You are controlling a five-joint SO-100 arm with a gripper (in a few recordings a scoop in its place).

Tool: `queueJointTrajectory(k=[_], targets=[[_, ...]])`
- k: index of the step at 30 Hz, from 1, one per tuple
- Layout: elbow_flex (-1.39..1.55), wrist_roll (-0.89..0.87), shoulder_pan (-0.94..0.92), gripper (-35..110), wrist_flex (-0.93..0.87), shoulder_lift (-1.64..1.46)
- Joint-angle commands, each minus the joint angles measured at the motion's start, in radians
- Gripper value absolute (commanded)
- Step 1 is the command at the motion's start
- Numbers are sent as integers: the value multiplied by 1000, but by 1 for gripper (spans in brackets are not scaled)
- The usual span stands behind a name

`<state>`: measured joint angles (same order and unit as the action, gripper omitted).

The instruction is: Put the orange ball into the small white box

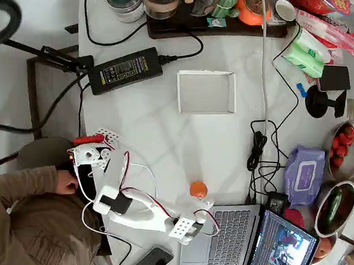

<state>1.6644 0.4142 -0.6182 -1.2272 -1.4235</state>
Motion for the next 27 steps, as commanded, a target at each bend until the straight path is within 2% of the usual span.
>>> queueJointTrajectory(k=[1, 27], targets=[[-9, 18, -9, 34, -8, -20], [-8, 18, 15, 34, 52, 92]])
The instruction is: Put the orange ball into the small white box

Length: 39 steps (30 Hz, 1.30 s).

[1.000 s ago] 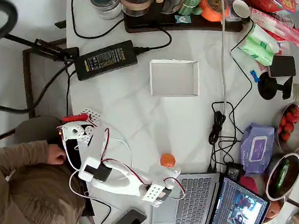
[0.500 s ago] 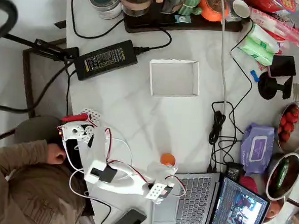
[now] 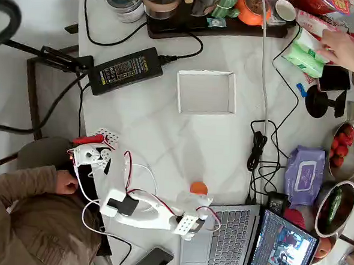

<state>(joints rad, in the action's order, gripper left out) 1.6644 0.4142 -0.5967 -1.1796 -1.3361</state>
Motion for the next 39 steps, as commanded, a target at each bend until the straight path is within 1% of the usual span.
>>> queueJointTrajectory(k=[1, 4, 9, 13, 16, 19, 26, 29, 35, 39], targets=[[-9, 18, -6, 34, 5, 25], [-18, 18, -6, 34, 5, 77], [-18, 18, -6, 33, 5, 77], [-18, 18, -6, 22, 5, 74], [-18, 18, -6, 10, 5, 69], [-18, 17, -6, 4, 5, 67], [-32, 14, -5, 4, -14, 44], [-57, 12, -9, 4, -38, -74], [-106, 14, 34, 4, -181, -368], [-173, 11, 66, 4, -247, -423]])
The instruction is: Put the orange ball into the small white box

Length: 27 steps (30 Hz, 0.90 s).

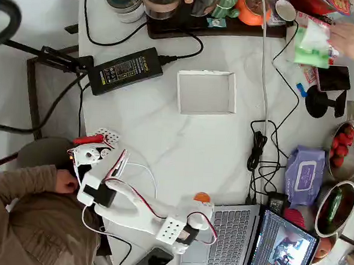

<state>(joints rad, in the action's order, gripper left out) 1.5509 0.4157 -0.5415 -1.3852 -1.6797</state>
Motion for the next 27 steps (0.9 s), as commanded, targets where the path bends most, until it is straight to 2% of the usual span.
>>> queueJointTrajectory(k=[1, 10, 16, 27], targets=[[-78, 8, 21, 4, -57, -81], [-299, -2, 198, 4, -189, -81], [-305, -5, 380, 4, -233, -83], [-307, -3, 578, 4, -233, -84]])
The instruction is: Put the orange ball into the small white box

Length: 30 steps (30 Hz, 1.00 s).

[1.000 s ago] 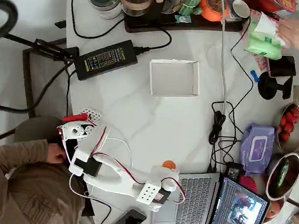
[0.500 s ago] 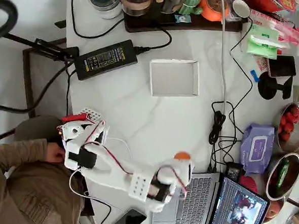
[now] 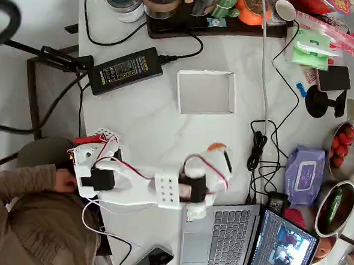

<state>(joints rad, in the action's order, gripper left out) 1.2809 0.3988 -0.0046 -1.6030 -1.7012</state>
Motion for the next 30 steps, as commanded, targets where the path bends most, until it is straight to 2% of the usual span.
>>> queueJointTrajectory(k=[1, 17, 21, 30], targets=[[-37, 14, 61, 4, -15, -63], [-20, 12, 445, 4, -15, -57], [-20, 12, 492, 4, -15, -41], [-37, 14, 477, 4, 8, 63]])
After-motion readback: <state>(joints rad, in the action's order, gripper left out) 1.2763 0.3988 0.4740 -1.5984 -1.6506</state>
